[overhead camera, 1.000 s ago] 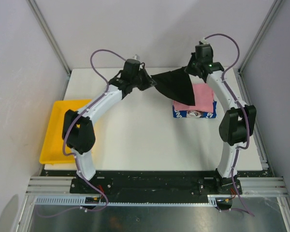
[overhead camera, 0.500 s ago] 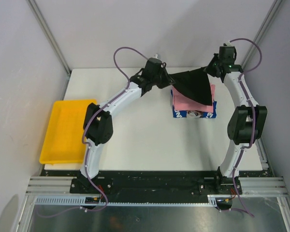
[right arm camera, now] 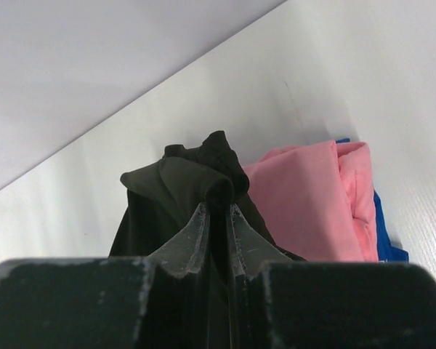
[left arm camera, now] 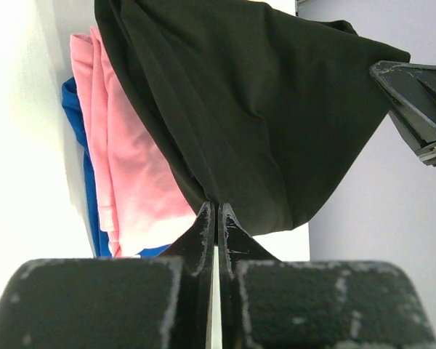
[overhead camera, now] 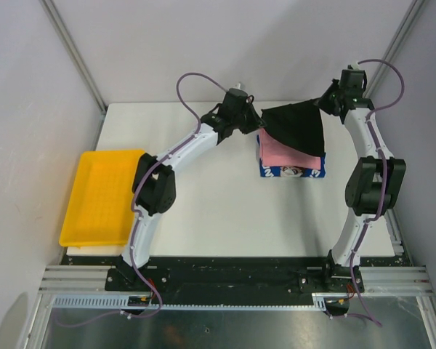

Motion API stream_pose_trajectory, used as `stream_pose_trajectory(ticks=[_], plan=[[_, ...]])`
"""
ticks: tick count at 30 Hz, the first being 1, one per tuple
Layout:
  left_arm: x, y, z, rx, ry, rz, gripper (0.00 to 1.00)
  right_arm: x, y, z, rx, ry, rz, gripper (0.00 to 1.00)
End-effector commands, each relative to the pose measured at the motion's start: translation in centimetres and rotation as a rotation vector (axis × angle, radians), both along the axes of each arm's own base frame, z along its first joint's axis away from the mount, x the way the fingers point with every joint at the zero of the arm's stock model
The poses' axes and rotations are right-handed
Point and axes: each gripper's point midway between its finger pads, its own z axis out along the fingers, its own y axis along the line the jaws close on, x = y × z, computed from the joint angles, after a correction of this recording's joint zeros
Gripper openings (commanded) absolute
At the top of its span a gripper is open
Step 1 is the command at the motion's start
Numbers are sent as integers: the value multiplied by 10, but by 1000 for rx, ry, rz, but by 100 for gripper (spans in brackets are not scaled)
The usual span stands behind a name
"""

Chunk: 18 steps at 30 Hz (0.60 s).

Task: Fold and stack the t-shirts
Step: Put the neatly folded tshirt into the corner of the board with both arms

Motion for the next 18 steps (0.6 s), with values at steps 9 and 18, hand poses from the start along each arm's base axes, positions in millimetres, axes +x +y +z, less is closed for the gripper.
stream_pose_trajectory(ticks=[9,18], plan=[[-19,-13,-34,11,71,-29,0,20,-26,-32,-33,29,-56,5],[-62,6,-127,136,253,-62,31,33,-49,-47,-78,130,-82,58]])
